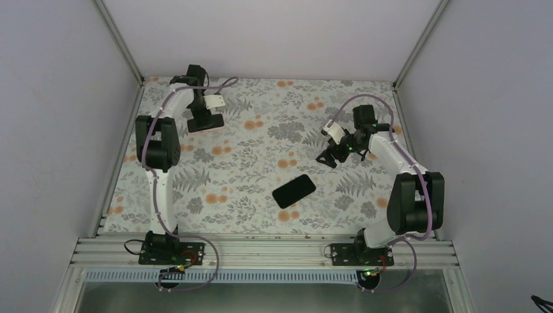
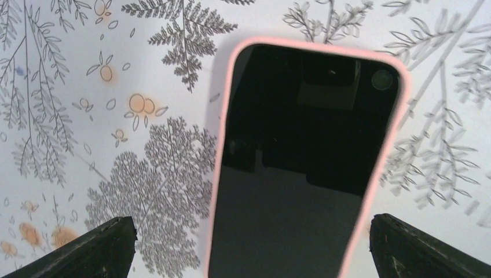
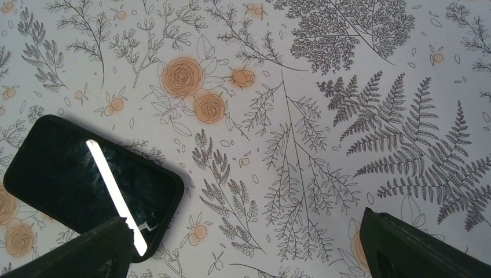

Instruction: Take the phone out of the phone case

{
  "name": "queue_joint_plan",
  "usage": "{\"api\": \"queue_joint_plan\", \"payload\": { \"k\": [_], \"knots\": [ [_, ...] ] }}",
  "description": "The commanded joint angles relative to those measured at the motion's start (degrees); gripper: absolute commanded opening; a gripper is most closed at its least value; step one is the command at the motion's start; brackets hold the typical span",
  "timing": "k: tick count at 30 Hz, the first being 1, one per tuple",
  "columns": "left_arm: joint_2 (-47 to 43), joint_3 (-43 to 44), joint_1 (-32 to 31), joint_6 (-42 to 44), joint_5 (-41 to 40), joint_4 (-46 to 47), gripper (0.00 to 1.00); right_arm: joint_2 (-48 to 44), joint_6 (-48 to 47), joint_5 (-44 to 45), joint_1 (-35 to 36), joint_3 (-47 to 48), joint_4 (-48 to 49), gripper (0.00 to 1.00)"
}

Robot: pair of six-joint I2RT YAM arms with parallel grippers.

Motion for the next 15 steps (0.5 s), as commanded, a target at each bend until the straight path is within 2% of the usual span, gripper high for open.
{"api": "queue_joint_plan", "payload": {
  "k": [1,10,15],
  "knots": [
    [5.9,8.5,0.2,0.5,0.4,-8.1,1.00,0.3,-0.7,-1.3,0.7,-1.0,-0.2,1.00],
    [9.3,12.5,0.1,1.7,0.5,-13.2,1.00,0.8,-0.6,-1.4,0.7,-1.4,0.0,1.00],
    [9.0,10.8,-0.1,1.8,-0.1,-13.1,1.00,1.3,-0.5,-1.2,0.7,-1.2,0.3,1.00]
  ]
}}
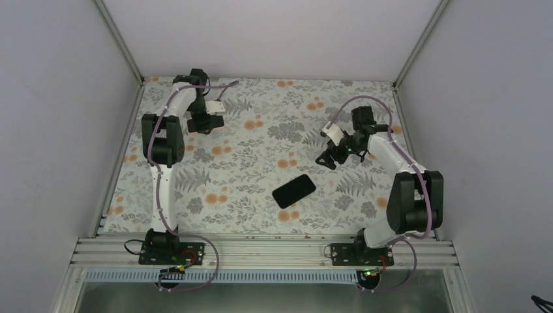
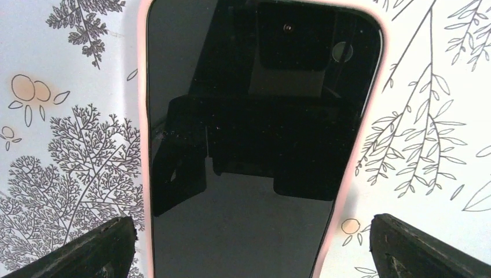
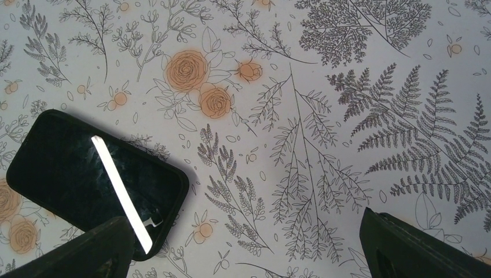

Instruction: Take the phone out of the phone case

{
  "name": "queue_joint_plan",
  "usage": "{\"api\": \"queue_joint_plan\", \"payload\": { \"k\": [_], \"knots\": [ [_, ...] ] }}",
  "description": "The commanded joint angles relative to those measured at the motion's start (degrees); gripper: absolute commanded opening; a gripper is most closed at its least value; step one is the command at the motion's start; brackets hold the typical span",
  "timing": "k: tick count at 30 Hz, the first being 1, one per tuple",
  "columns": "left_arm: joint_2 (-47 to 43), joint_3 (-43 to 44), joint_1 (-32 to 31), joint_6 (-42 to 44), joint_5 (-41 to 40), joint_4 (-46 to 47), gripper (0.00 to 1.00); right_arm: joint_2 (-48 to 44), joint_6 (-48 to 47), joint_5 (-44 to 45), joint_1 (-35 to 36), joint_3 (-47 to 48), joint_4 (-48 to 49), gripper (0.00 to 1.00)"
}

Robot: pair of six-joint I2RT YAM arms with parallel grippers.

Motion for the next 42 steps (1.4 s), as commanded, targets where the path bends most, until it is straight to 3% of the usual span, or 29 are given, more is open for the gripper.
{"api": "queue_joint_plan", "payload": {
  "k": [1,12,19,24,27,31,34,36,42],
  "knots": [
    [-0.4,-0.9,-0.2,0.8,-0.7,-0.7,1.00,1.2,-0.3,-1.3,0.4,-0.3,0.4,1.00],
    [1.0,-2.8,-0.7,0.3,-3.8,1.1,0.97,0.9,-0.4,-0.9,0.5,-0.4,0.1,1.00],
    [1.9,0.7,-1.0,-0.2,-2.7,-2.5,0.74,0.9,-0.1,-1.1,0.5,-0.2,0.1,1.00],
    [1.6,1.4,-1.1,-0.9,-2.5,-2.7,0.63,0.2,-0.1,-0.6,0.5,-0.1,0.0,1.00],
    [1.5,2.9,-1.1,-1.4,-1.6,-3.2,0.62,-0.2,0.0,-0.5,0.5,-0.1,-0.1,1.00],
    [0.6,3.4,-1.6,-1.8,-1.0,-3.8,0.65,-0.6,-0.3,-0.5,0.5,0.0,-0.5,1.00],
    [-1.1,1.7,-1.6,-2.0,-2.6,-0.6,0.89,-1.0,-0.6,-0.5,0.5,0.0,-0.7,1.00],
    [-2.0,0.9,-1.6,-1.7,-3.0,0.4,0.98,-0.9,-0.7,-0.6,0.5,0.0,-0.8,1.00],
    [0.4,3.8,-1.7,-1.3,-3.9,-2.0,1.00,-0.5,-0.8,-1.0,0.5,0.0,-0.9,1.00]
  ]
}}
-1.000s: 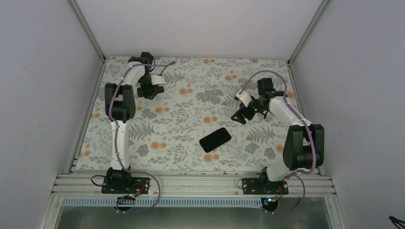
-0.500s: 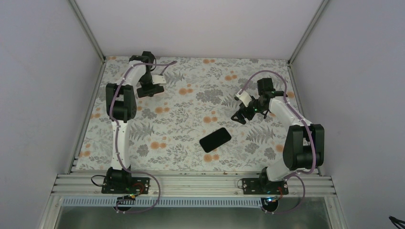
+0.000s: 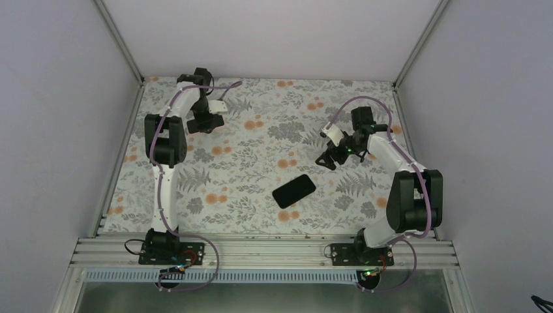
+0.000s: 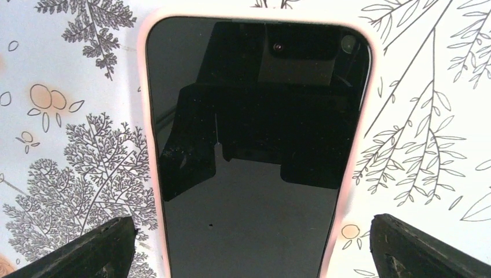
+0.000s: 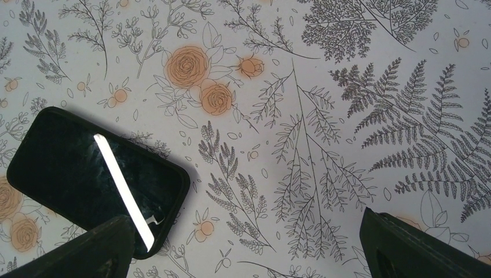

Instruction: Take the phone out of the phone case

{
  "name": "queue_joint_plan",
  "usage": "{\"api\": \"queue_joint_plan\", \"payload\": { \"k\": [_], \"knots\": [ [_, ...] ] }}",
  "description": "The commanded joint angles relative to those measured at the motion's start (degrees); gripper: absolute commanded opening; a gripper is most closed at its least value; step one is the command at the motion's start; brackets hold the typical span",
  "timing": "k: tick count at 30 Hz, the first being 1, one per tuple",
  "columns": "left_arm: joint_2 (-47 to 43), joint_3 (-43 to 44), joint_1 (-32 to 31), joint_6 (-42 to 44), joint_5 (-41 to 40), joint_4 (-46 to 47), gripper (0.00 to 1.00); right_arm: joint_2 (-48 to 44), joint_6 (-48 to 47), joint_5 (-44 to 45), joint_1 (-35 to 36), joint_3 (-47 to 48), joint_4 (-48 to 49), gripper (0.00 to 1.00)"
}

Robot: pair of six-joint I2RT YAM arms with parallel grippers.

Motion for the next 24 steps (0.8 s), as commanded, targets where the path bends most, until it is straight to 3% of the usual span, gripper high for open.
{"api": "queue_joint_plan", "payload": {
  "k": [1,11,24],
  "knots": [
    [0.6,3.2,-0.1,0.4,-1.1,-1.5,1.00,-1.1,-0.7,-1.2,0.5,0.0,-0.6,1.00],
    [9.9,17.1,-0.1,2.7,-0.4,-10.8,1.00,-0.7,-1.0,-1.3,0.5,0.4,-1.1,1.00],
    [6.6,12.1,-0.2,4.4,0.6,-11.2,0.99,0.1,-1.2,-1.7,0.5,0.6,-1.4,1.00]
  ]
}}
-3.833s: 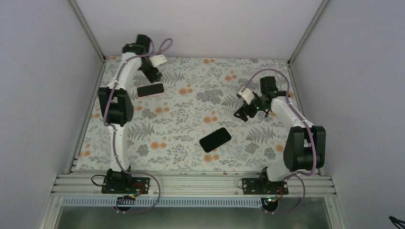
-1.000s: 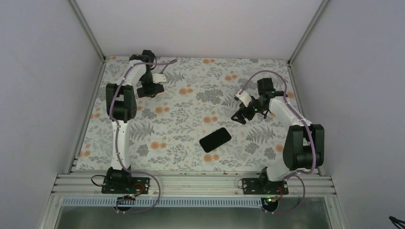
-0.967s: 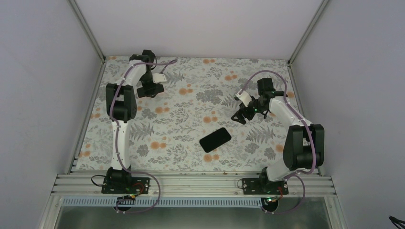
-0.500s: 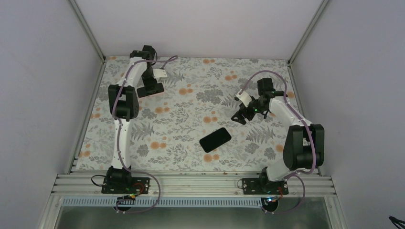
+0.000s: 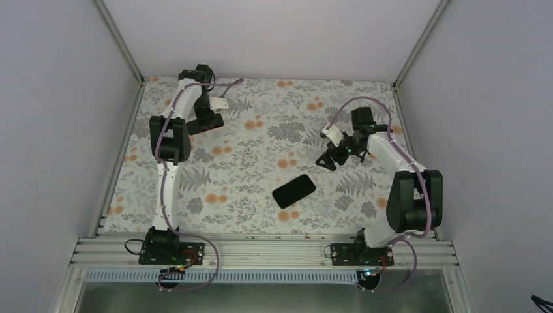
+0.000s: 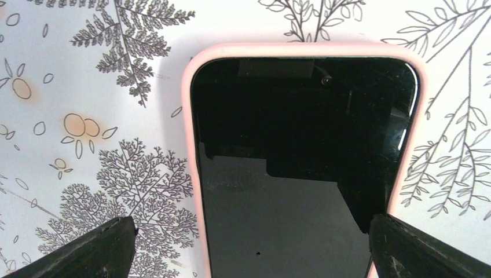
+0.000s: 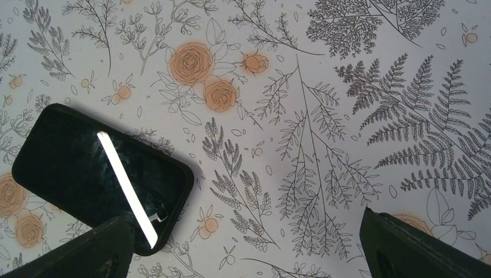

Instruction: Take the phone out of the phone case

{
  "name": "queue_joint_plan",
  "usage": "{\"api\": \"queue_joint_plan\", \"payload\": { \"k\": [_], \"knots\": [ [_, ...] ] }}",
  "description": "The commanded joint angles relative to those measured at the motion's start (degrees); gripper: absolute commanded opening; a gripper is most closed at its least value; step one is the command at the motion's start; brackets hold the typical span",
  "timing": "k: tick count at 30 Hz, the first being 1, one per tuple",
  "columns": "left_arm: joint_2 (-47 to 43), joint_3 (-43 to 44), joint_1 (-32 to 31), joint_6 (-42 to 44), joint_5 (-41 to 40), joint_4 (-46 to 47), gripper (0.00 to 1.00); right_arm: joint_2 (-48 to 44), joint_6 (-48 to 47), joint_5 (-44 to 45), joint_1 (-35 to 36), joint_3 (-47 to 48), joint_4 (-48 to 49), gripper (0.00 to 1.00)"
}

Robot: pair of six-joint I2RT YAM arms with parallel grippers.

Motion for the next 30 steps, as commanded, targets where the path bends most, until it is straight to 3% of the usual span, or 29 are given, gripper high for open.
{"api": "queue_joint_plan", "payload": {
  "k": [1,13,30],
  "knots": [
    [-1.6,-2.1,-0.2,2.1,0.6,-3.7,0.99,0.1,-1.0,-1.5,0.5,0.5,-0.7,1.00],
    [-4.0,2.8,-0.1,1.1,1.5,-3.7,1.00,0.6,-0.9,-1.5,0.5,-0.4,-0.5,1.00],
    [-2.7,-1.4,0.0,-2.1,1.1,-3.8,1.00,1.2,-0.7,-1.4,0.6,-0.9,-0.6,1.00]
  ]
}}
